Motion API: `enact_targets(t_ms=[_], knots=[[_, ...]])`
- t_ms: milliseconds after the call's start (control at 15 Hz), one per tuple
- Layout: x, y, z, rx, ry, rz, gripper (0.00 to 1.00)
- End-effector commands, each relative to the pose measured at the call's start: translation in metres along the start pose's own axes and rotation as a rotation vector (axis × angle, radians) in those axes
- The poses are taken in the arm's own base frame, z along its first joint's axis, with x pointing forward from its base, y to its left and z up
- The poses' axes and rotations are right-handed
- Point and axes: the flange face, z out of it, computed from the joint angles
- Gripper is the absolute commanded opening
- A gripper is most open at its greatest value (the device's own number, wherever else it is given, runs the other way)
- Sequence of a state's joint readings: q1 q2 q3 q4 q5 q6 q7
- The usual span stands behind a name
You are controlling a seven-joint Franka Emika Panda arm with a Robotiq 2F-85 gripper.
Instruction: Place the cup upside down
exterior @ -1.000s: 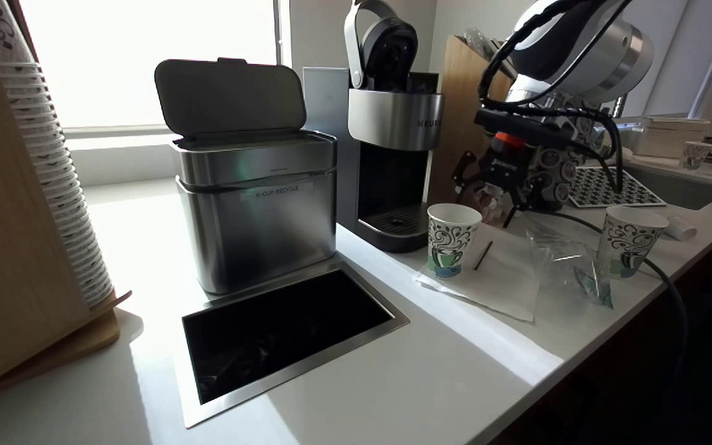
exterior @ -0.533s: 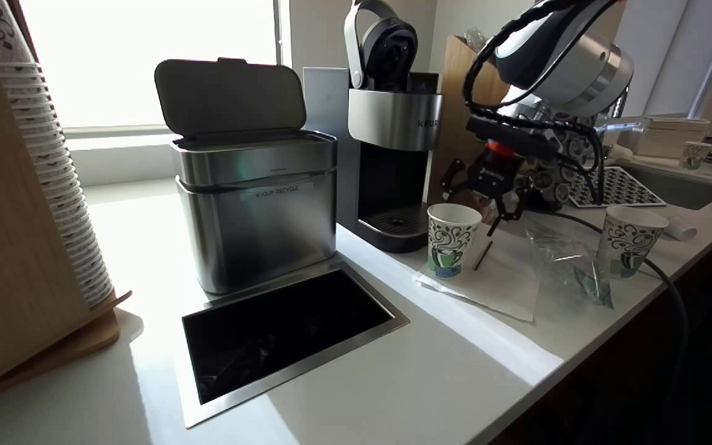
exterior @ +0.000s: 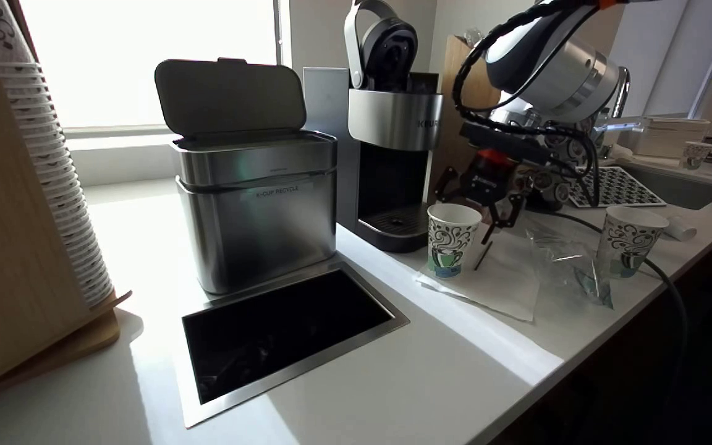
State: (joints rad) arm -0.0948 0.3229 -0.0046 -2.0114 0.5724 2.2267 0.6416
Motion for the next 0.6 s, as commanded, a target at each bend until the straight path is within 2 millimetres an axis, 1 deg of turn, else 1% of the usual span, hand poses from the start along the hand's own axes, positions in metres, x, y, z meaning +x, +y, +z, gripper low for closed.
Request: enact_targets(t_ms=[0, 533], knots=[[0.004, -0.007, 0.007, -0.006, -0.062, -0.001, 1.0], [0.012, -0.012, 0.02, -0.007, -0.136, 0.036, 1.0]])
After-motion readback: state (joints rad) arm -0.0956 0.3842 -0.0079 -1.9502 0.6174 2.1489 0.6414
